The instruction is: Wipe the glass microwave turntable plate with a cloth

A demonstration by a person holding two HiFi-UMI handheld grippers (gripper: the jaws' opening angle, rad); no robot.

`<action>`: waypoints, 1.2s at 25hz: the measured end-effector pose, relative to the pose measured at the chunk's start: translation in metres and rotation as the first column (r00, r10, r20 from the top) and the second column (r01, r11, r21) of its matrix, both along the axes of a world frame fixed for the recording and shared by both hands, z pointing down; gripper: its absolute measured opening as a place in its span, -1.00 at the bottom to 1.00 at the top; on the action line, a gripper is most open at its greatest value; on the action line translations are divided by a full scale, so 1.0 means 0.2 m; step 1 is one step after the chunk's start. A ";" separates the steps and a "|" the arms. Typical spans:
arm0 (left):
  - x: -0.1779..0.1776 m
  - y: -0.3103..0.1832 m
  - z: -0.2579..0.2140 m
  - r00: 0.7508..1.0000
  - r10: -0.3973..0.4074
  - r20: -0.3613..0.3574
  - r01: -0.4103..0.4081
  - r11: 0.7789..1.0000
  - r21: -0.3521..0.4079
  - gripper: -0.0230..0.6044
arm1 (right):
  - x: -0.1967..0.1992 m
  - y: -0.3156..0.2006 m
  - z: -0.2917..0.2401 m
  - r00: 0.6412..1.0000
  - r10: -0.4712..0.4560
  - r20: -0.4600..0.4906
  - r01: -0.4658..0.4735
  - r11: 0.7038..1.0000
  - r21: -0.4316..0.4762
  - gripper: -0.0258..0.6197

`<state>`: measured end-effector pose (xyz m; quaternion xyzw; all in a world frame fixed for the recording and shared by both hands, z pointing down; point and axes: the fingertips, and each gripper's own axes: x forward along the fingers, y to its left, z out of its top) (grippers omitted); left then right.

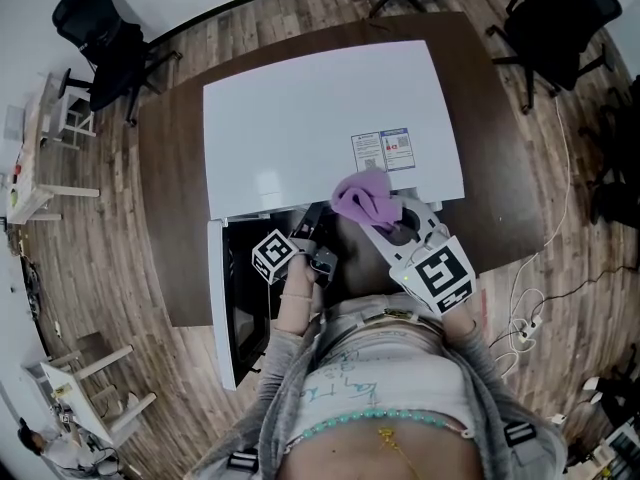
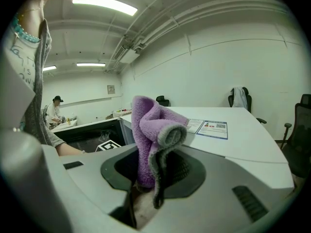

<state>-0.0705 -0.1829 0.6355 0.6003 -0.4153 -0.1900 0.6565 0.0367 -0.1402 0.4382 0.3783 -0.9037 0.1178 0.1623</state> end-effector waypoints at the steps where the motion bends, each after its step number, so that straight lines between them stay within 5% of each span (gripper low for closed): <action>1: 0.00 0.00 0.00 1.000 -0.001 -0.005 0.001 1.000 -0.012 -0.43 | 0.00 0.00 0.00 1.000 0.000 0.004 0.000 1.000 0.000 -0.56; 8: -0.01 0.01 0.04 0.998 -0.030 -0.048 0.026 0.997 -0.071 -0.61 | -0.02 -0.01 -0.02 1.000 -0.006 0.022 0.006 1.000 0.003 -0.56; 30: -0.06 0.09 -0.05 0.999 -0.027 -0.047 0.029 0.999 0.039 -0.78 | 0.05 0.06 -0.03 1.000 0.015 -0.004 -0.015 1.000 0.022 -0.56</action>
